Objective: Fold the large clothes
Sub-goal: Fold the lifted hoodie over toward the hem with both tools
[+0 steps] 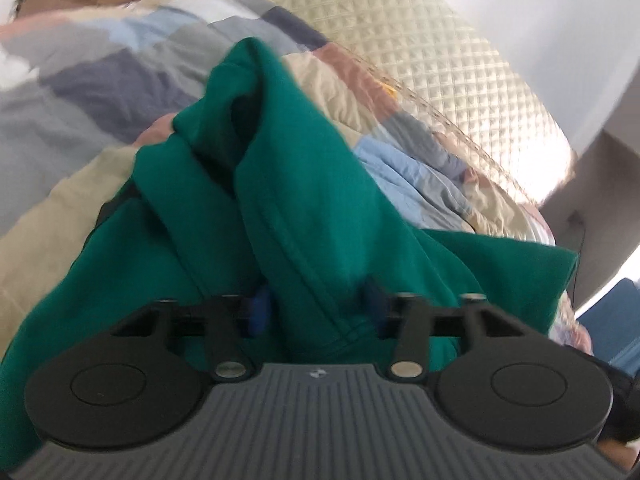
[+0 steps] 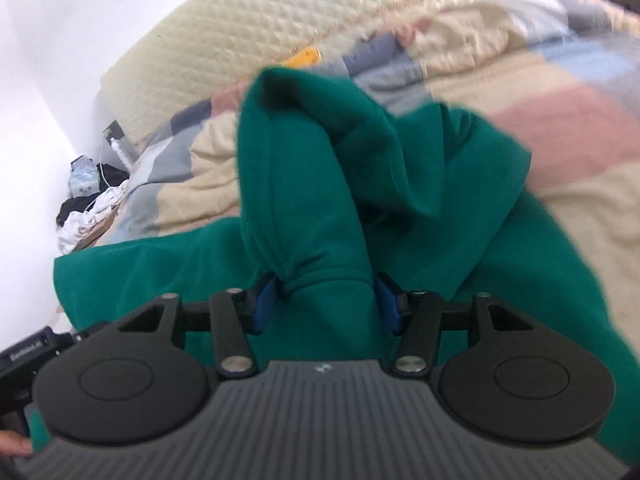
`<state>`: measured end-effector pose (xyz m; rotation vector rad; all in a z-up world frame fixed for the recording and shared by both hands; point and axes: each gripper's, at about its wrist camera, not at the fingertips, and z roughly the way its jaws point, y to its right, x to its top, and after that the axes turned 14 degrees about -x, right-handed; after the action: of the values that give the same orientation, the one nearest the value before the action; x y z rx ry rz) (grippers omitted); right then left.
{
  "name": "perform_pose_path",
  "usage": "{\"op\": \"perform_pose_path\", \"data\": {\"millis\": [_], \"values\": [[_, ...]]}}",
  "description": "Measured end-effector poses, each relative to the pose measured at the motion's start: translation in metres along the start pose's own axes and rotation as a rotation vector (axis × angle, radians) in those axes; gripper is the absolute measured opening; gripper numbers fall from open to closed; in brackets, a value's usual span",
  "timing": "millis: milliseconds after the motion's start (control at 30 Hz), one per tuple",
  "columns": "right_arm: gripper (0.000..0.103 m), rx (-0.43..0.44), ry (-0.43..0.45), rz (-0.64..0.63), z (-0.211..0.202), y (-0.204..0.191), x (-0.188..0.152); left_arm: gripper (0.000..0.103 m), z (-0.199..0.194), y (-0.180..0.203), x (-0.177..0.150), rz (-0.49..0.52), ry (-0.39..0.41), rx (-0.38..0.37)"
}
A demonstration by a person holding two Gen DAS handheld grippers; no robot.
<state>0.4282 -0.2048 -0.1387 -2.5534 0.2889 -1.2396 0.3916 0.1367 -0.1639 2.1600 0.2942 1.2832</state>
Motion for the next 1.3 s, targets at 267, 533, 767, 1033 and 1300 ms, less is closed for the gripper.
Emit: {"op": "perform_pose_path", "data": {"millis": [267,533,767,1033,1300], "values": [[0.017,0.130,0.123,-0.003,-0.029,-0.013,0.028,0.010,-0.024,0.027,0.030,0.088,0.148,-0.079],[0.017,0.088,0.188,-0.098,-0.008,-0.045,0.096,0.009,0.009,0.049,0.110,0.159,0.139,-0.024],[0.018,0.003,0.130,-0.115,0.078,-0.058,0.110,0.010,0.103,0.029,0.133,0.187,0.047,0.128],[0.020,-0.039,0.056,-0.178,0.162,-0.053,0.088,0.010,0.207,-0.043,0.126,0.170,-0.092,0.211],[0.025,-0.047,0.058,-0.179,0.156,-0.056,0.089,0.018,0.211,-0.046,0.119,0.209,-0.116,0.175]]}}
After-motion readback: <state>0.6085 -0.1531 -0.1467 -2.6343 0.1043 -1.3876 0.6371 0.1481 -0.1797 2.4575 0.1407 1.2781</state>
